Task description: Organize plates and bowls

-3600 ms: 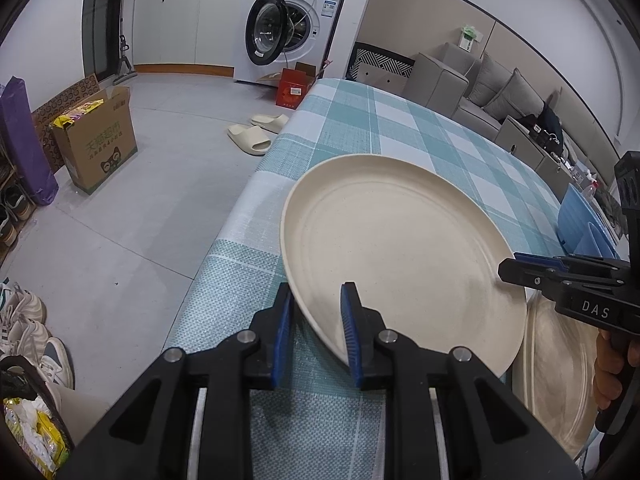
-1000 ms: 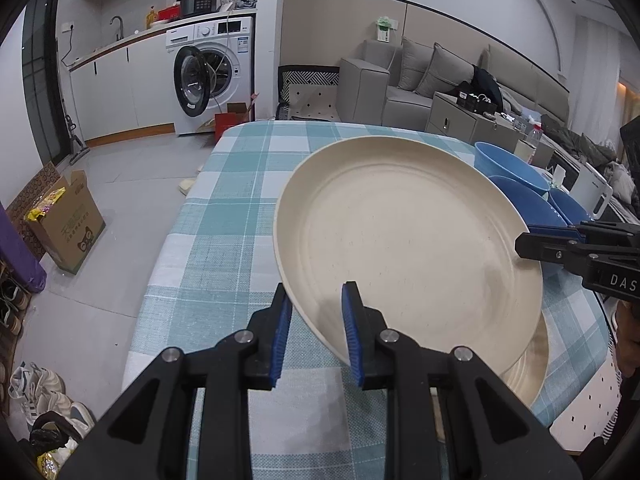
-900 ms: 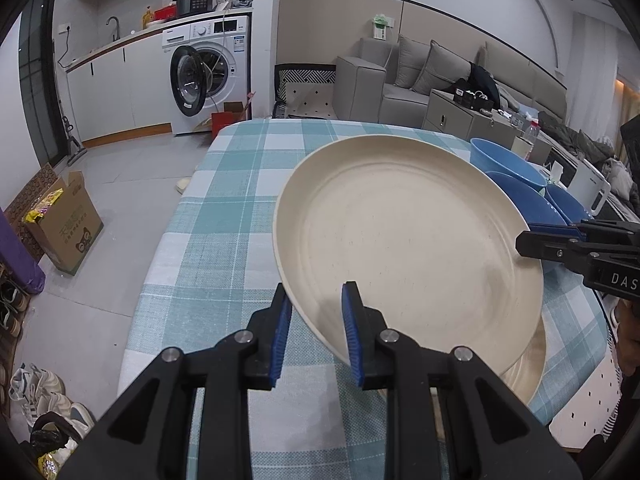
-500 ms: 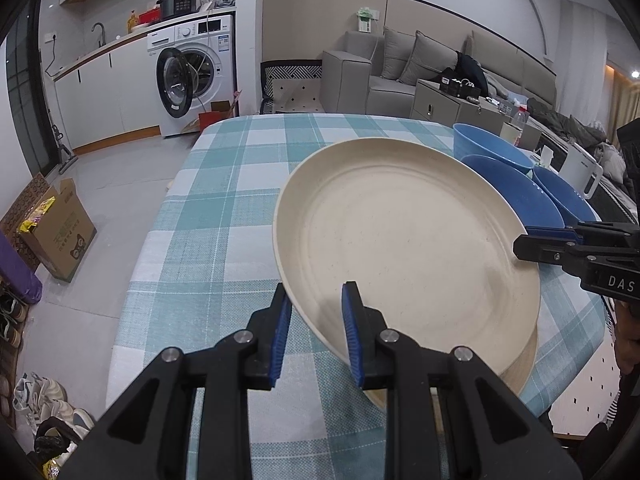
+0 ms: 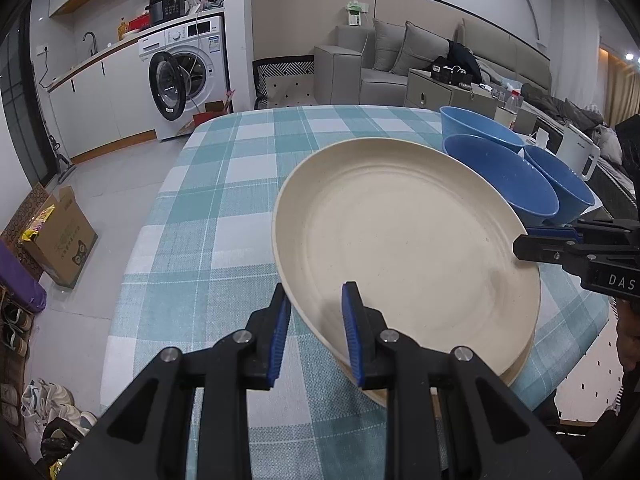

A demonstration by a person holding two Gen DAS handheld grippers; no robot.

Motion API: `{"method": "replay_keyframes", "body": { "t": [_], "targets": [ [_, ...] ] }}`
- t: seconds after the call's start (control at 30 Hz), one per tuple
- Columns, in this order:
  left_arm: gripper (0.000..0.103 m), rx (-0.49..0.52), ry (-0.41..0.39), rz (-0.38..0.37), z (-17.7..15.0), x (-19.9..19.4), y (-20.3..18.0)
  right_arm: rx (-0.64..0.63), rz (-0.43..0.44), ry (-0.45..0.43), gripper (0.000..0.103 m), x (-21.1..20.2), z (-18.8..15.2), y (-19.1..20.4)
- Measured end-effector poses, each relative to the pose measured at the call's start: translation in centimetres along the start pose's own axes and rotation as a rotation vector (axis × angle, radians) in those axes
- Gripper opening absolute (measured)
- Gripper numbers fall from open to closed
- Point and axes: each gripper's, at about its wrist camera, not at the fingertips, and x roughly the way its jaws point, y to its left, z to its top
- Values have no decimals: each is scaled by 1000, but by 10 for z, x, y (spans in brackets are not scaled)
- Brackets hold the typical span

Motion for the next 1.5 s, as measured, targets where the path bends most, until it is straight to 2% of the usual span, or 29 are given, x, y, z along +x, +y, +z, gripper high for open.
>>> {"method": "replay_keyframes", "body": {
  "t": [0.83, 1.5],
  "targets": [
    [24, 39, 45, 5, -22, 3, -16, 47, 41, 3, 21, 3, -23, -12],
    [26, 81, 79, -6, -28, 6, -27, 51, 14, 46, 22, 6, -27, -14]
  ]
}}
